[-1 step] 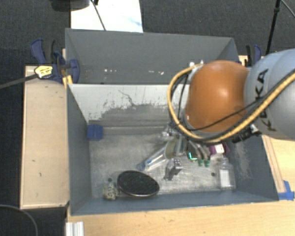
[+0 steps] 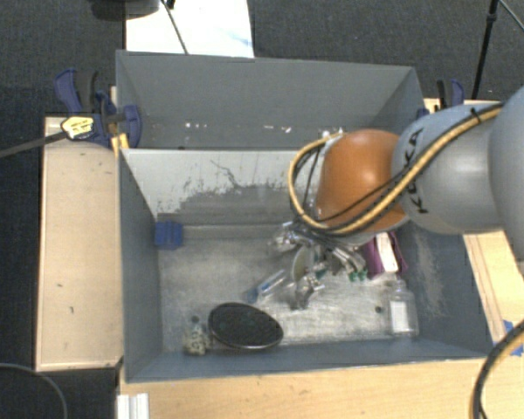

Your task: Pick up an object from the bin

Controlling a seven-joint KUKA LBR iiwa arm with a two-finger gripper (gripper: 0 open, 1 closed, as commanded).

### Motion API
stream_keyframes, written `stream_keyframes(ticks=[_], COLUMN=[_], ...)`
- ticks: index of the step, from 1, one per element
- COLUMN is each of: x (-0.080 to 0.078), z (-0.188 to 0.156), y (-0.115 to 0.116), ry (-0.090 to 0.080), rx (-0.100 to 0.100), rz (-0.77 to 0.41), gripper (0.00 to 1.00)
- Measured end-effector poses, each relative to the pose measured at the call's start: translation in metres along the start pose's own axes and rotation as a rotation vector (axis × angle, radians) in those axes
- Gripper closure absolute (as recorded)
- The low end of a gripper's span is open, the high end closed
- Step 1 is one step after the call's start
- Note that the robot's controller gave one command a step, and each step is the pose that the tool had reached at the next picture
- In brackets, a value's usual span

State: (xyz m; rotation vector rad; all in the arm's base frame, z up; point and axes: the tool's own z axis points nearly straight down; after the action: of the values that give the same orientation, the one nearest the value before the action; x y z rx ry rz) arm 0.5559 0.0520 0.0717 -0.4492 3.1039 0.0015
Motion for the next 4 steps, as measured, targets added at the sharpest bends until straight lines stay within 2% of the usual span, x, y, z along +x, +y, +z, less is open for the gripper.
stream_keyframes(ticks=[4], x=[-0.0057], z=[-0.0045], y=[0.0006], ry=[-0.004], rx=[0.0], rz=[0.027], gripper=[0.0])
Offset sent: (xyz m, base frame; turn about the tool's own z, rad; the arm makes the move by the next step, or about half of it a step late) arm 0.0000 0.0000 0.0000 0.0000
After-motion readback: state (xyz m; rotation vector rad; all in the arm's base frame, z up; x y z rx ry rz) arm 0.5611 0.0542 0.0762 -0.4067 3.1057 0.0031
